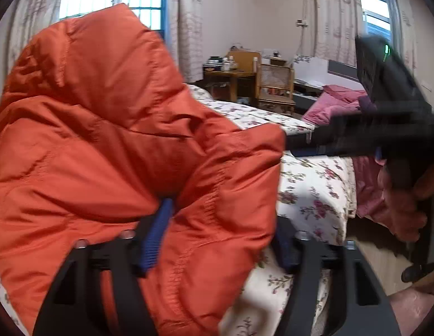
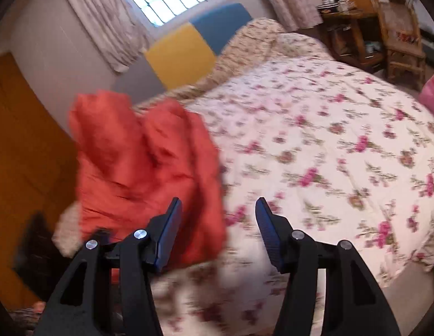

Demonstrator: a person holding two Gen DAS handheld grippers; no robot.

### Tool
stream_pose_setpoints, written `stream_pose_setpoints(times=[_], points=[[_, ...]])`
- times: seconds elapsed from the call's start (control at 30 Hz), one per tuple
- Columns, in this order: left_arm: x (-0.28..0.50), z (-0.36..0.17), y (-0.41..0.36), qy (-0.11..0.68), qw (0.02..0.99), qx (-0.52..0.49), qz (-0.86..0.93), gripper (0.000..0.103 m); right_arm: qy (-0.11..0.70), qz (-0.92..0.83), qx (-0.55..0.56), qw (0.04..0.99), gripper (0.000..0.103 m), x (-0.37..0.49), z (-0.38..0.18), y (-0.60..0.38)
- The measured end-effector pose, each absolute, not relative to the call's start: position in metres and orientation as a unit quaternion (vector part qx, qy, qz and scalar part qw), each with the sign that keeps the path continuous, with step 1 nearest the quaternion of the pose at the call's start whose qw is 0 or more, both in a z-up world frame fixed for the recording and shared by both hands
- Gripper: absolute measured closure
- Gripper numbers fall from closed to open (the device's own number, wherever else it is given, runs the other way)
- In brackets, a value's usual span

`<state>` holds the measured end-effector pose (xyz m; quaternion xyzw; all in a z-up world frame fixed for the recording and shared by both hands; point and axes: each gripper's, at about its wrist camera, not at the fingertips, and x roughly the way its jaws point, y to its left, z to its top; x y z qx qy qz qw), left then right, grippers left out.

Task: Fold large clothes

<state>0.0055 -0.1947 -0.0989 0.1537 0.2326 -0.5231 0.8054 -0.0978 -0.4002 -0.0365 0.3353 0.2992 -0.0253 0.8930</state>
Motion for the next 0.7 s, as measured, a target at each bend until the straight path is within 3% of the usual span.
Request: stream_pose_setpoints(times=[0.1, 0.17, 0.23, 0.33, 0.5, 0.7], points=[[0.003, -0.099, -0.197, 0.229, 0.805, 0.154, -0.525, 0.026, 0.313, 0.002, 0.314, 0.897, 0.051, -0.085, -0.030, -0.383], [0.005, -0.097, -0.192, 0.231, 0.803, 0.139, -0.531, 0.026, 0.340, -0.014, 0.278, 0.898, 0.061, -0.075, -0.034, -0.373], [0.004, -0.094, -0.188, 0.235, 0.798, 0.122, -0.541, 0.026, 0.372, -0.022, 0.257, 0.892, 0.081, -0.065, -0.045, -0.369], [0.001, -0.088, -0.168, 0.236, 0.781, 0.101, -0.570, 0.021, 0.393, -0.023, 0.259, 0.882, 0.089, -0.060, -0.063, -0.369], [-0.008, -0.077, -0.129, 0.236, 0.773, 0.072, -0.585, 0.020, 0.413, -0.037, 0.243, 0.877, 0.090, -0.059, -0.085, -0.367], [0.039, -0.055, -0.075, 0.224, 0.841, -0.017, -0.492, 0.020, 0.402, -0.035, 0.253, 0.879, 0.088, -0.063, -0.088, -0.367]])
